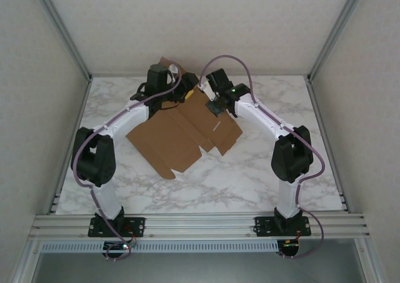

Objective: Fold the paper box

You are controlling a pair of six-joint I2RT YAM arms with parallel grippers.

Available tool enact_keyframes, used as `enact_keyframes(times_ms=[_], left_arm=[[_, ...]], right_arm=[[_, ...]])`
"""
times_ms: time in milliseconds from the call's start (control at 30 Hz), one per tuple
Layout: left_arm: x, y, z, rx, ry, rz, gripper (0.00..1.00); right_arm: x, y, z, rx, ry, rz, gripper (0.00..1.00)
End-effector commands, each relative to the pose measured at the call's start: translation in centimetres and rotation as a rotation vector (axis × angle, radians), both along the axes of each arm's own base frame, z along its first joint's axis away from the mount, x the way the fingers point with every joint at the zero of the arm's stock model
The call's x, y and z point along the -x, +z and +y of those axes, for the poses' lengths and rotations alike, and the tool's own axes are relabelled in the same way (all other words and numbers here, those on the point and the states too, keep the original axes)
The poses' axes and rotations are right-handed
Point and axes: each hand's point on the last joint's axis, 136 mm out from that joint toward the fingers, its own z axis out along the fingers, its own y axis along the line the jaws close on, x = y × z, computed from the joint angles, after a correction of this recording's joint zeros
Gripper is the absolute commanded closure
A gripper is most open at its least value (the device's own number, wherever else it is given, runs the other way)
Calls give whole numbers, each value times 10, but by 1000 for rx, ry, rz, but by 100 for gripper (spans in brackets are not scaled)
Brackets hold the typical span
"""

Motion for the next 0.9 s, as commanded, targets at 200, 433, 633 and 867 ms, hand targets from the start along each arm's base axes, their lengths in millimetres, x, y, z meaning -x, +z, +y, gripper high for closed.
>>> enact_keyframes(times_ms=[200, 433, 633, 867], left_arm=[[-26, -6, -6, -51, 23, 42, 37], [-27, -20, 0, -105, 52, 92, 43], [-33, -14, -4, -93, 52, 86, 59], [-35, -11, -8, -42, 53, 91, 87]], right_arm=[[5, 43, 3, 18, 6, -149, 99], [5, 61, 4, 24, -6, -212, 99], [8, 58, 14, 87, 15, -246, 99], [6, 56, 17, 137, 2, -283, 97]])
